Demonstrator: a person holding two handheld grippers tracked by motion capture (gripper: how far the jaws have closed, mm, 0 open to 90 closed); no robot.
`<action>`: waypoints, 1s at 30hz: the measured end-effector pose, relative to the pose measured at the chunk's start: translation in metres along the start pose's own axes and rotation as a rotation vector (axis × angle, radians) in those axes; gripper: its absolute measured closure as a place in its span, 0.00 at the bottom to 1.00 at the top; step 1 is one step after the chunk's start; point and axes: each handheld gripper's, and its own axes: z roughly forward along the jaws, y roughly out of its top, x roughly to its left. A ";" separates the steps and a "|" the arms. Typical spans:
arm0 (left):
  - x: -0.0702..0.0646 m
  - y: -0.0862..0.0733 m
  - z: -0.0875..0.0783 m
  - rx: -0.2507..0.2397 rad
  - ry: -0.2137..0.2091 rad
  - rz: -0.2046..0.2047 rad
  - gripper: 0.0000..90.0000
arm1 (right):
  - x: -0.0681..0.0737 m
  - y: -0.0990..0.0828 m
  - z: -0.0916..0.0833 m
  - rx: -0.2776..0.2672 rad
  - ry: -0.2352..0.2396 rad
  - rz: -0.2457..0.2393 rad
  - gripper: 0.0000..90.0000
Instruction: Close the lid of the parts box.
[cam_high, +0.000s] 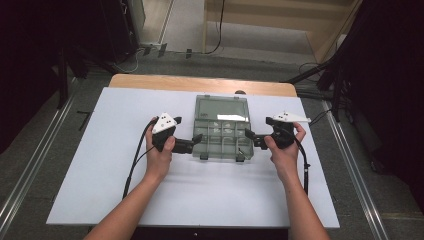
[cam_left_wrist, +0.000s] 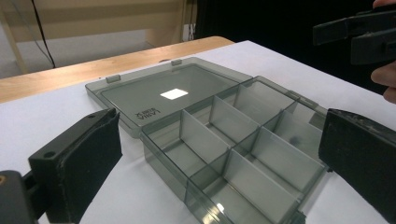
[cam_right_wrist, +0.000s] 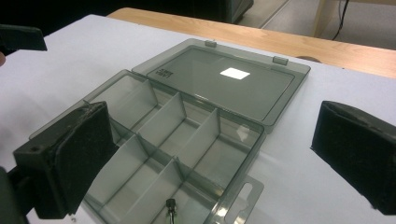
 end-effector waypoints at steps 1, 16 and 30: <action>0.001 0.001 0.002 0.002 0.000 -0.001 0.00 | 0.000 0.001 0.002 0.004 0.000 0.000 0.00; 0.019 0.006 0.035 0.039 0.005 -0.063 0.00 | -0.013 0.016 0.022 0.005 -0.007 0.051 0.00; 0.042 0.008 0.056 0.090 0.022 -0.094 0.00 | -0.030 0.022 0.046 0.031 -0.007 0.100 0.00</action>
